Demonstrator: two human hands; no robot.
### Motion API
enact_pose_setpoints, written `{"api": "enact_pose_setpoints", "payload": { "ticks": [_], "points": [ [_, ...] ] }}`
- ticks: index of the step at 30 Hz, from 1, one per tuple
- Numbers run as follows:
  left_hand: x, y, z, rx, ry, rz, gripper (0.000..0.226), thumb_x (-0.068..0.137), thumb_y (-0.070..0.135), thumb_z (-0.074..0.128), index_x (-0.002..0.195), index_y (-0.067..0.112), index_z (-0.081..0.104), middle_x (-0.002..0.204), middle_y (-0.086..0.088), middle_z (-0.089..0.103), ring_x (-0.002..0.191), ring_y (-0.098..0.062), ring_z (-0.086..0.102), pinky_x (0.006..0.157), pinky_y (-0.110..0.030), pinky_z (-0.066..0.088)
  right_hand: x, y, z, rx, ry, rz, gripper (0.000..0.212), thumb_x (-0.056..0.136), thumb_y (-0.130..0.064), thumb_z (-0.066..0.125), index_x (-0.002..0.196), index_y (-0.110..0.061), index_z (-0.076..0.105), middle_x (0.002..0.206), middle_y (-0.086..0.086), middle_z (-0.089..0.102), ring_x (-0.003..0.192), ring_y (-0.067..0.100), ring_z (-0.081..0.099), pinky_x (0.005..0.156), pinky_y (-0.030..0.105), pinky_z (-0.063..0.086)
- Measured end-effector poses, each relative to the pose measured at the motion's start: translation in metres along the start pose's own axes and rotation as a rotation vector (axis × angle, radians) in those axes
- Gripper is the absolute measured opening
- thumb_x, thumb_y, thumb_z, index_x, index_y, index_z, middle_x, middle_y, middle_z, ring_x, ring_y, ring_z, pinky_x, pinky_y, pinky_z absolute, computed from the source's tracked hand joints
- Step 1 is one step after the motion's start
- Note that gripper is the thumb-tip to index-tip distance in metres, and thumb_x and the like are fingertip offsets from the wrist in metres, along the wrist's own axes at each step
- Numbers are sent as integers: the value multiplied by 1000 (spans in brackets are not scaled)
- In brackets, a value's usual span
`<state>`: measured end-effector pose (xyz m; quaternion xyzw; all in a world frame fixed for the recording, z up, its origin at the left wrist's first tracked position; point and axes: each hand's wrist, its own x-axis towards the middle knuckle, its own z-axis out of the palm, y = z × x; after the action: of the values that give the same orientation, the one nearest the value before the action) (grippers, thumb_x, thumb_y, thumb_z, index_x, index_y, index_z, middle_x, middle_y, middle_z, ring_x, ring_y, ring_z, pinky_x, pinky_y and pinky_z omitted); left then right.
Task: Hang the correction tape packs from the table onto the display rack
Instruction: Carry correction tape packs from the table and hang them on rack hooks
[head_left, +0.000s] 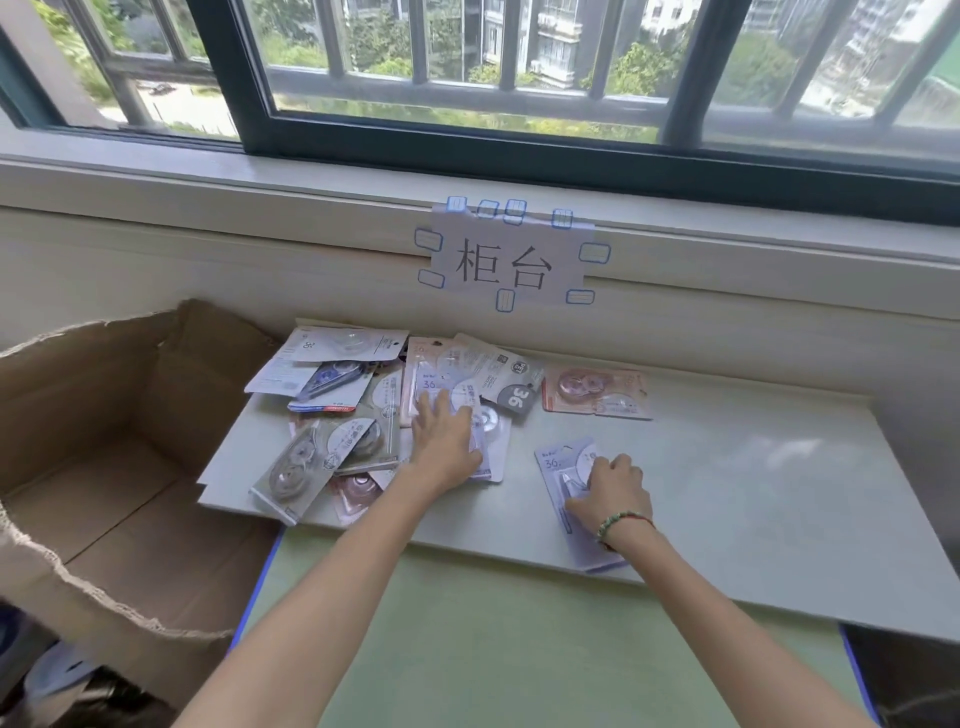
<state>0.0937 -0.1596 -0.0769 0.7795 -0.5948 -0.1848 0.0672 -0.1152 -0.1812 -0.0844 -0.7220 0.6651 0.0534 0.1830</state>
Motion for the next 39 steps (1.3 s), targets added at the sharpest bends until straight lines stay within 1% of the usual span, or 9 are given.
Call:
{"api": "enact_pose_setpoints", "payload": {
  "ticks": [7, 10, 14, 16, 20, 23, 28, 33, 39],
  "points": [
    [-27, 17, 22, -149, -130, 183, 45, 83, 19, 62, 126, 9, 49, 142, -9, 23, 140, -27, 13, 115, -39, 22, -7, 25, -3, 20, -60, 47, 60, 85, -40, 62, 130, -9, 40, 135, 13, 33, 126, 30, 34, 95, 38, 40],
    [-32, 21, 27, -144, -61, 158, 43, 83, 36, 70, 114, 10, 56, 131, -8, 33, 130, -22, 24, 109, -32, 24, -9, 30, -4, 45, -117, 49, 78, 78, -49, 70, 135, -10, 34, 136, 13, 31, 129, 30, 31, 98, 40, 40],
    [-37, 29, 32, -50, 41, 53, 47, 82, 52, 67, 102, 11, 57, 124, -9, 40, 125, -25, 29, 109, -43, 29, -17, 31, -2, -23, -110, 43, 92, 68, -53, 77, 137, -13, 30, 136, 10, 31, 129, 27, 31, 96, 38, 41],
    [-41, 31, 37, -40, 63, 22, 48, 79, 52, 70, 102, 11, 56, 122, -9, 41, 125, -26, 29, 106, -46, 31, -22, 33, 0, -45, -90, 42, 92, 67, -51, 78, 137, -14, 30, 135, 9, 31, 128, 26, 32, 96, 37, 41],
    [-55, 34, 44, -73, 31, 11, 46, 73, 42, 77, 101, 13, 54, 118, -7, 39, 123, -25, 28, 96, -38, 33, -30, 42, 6, -65, -78, 20, 92, 66, -49, 78, 136, -13, 31, 133, 9, 31, 126, 26, 33, 91, 35, 42],
    [-61, 32, 44, -117, 14, 4, 54, 67, 38, 82, 104, 14, 52, 123, -7, 37, 126, -25, 26, 96, -37, 33, -34, 45, 9, -96, -87, -12, 93, 66, -51, 78, 136, -14, 29, 133, 8, 30, 126, 26, 32, 91, 35, 43],
    [-71, 24, 48, -196, -33, -22, 74, 59, 37, 88, 117, 15, 47, 139, -12, 23, 134, -29, 19, 108, -38, 30, -43, 42, 16, -91, -80, -41, 90, 67, -44, 80, 134, -14, 28, 132, 8, 32, 124, 27, 34, 90, 35, 42],
    [-82, 24, 49, -138, -69, -12, 87, 61, 40, 86, 131, 16, 41, 137, -13, 30, 129, -29, 24, 106, -39, 34, -53, 44, 23, 12, 4, -49, 92, 72, -35, 78, 139, -13, 19, 135, 6, 33, 124, 25, 36, 91, 36, 42],
    [-92, 32, 49, -12, -64, -77, 113, 70, 35, 80, 152, 12, 5, 143, -14, 28, 129, -32, 29, 103, -44, 35, -63, 40, 26, 114, 60, -41, 109, 77, -29, 72, 149, -2, -5, 148, 9, 21, 133, 26, 29, 103, 35, 38]
  ]
}}
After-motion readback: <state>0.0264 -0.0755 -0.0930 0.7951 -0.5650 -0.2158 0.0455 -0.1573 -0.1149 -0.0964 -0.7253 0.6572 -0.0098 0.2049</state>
